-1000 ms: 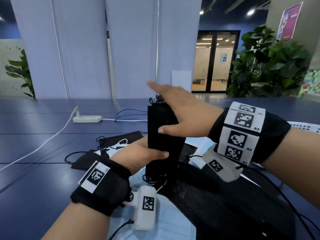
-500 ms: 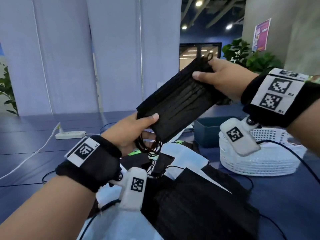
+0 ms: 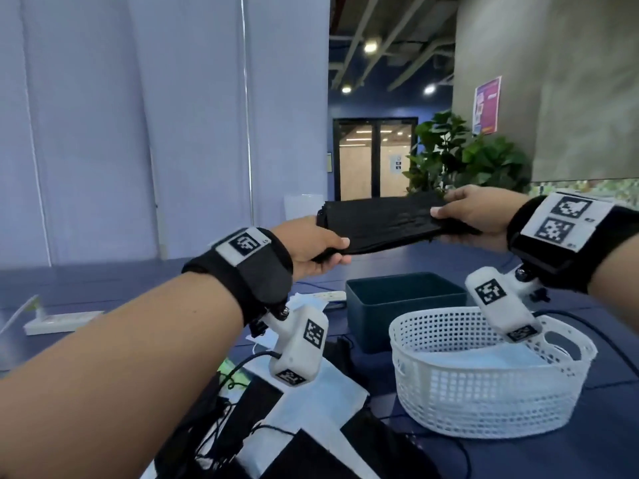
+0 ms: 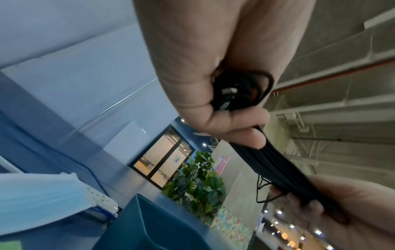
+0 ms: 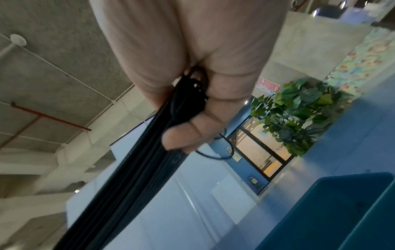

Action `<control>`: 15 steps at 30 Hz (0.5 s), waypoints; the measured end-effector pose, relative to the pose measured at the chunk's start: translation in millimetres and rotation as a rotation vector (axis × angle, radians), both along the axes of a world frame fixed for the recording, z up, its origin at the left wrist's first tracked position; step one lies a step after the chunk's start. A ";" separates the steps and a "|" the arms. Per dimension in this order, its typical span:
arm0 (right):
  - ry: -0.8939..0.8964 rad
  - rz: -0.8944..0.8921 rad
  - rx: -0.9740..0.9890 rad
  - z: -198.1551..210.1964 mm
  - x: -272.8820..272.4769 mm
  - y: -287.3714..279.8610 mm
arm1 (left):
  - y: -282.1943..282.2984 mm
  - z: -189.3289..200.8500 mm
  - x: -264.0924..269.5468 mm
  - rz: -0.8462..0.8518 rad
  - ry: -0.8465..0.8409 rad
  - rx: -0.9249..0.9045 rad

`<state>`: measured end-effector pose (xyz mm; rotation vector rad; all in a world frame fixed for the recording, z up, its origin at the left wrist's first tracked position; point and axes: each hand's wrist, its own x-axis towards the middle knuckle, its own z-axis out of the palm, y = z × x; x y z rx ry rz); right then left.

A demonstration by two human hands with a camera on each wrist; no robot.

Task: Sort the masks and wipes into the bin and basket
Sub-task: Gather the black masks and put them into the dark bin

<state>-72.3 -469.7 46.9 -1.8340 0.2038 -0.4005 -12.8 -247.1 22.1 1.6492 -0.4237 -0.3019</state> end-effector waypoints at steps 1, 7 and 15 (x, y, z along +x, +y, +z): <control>0.036 -0.019 -0.010 -3.4 5.9 -7.4 | -11.1 -3.7 8.1 0.010 -0.009 0.026; 0.286 0.036 -0.246 -32.0 45.9 -56.9 | -67.3 -31.3 58.3 0.145 0.008 0.142; 0.495 -0.009 -0.659 -69.3 90.9 -77.8 | -104.7 -78.8 104.6 0.203 -0.331 0.631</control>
